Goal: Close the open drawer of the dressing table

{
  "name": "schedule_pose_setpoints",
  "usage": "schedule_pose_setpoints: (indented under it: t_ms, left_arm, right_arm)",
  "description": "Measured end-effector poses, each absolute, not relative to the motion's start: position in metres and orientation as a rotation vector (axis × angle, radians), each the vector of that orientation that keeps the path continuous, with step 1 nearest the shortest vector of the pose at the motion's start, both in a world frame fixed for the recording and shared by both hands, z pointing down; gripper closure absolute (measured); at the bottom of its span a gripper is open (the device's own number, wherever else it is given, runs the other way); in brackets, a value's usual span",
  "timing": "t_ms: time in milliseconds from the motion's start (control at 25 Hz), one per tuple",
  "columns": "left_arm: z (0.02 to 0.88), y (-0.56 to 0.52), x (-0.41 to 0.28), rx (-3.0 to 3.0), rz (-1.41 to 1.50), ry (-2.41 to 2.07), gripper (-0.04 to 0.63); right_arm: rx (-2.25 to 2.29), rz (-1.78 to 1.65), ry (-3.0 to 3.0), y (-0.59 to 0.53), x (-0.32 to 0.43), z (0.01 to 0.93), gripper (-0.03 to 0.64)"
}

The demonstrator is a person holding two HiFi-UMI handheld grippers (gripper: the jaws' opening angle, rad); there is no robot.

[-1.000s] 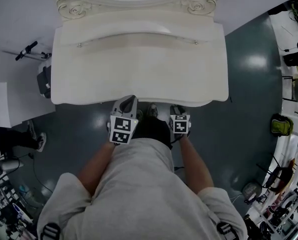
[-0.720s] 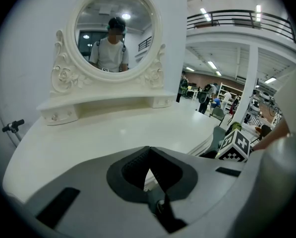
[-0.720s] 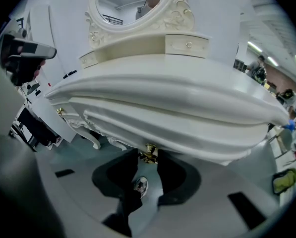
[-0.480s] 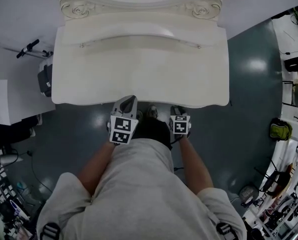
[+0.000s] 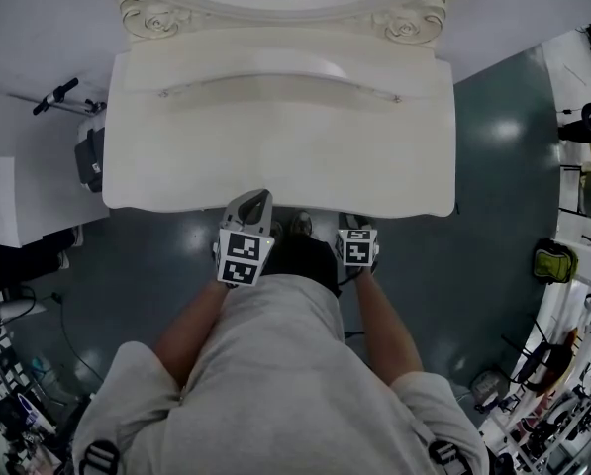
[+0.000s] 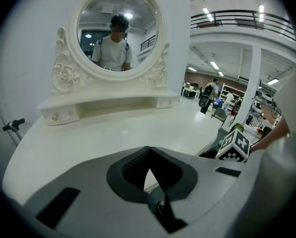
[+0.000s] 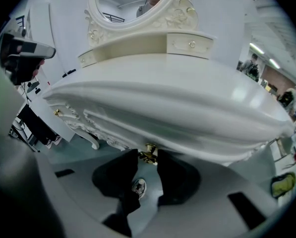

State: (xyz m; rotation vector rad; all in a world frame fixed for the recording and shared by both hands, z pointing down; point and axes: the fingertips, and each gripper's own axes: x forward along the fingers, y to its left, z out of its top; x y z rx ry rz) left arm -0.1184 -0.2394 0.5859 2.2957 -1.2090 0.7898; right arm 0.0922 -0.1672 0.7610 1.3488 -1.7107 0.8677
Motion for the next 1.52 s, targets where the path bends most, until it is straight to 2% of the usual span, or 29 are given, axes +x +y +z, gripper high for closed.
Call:
schedule_pose_setpoints:
  t_ms: [720, 1160, 1240, 1360, 1520]
  left_arm:
    - [0.58, -0.256, -0.116, 2.32, 0.774, -1.195, 0.588]
    - [0.556, -0.254, -0.098, 2.418, 0.708, -1.142, 0.588]
    - [0.551, -0.247, -0.092, 2.437, 0.691, -1.125, 0.588]
    - [0.546, -0.232, -0.08, 2.46, 0.659, -1.082, 0.588]
    - [0.543, -0.218, -0.073, 2.488, 0.635, -1.037, 0.588]
  right_arm:
    - [1.373, 0.849, -1.698, -0.172, 0.091, 0.758, 0.469]
    - [1.512, 0.875, -1.717, -0.172, 0.087, 0.718, 0.47]
    - [1.528, 0.871, -1.738, -0.166, 0.081, 0.706, 0.498]
    - [1.558, 0.808, -1.773, -0.154, 0.075, 0.682, 0.581]
    - [1.592, 0.729, -1.859, -0.155, 0.055, 0.647, 0.598]
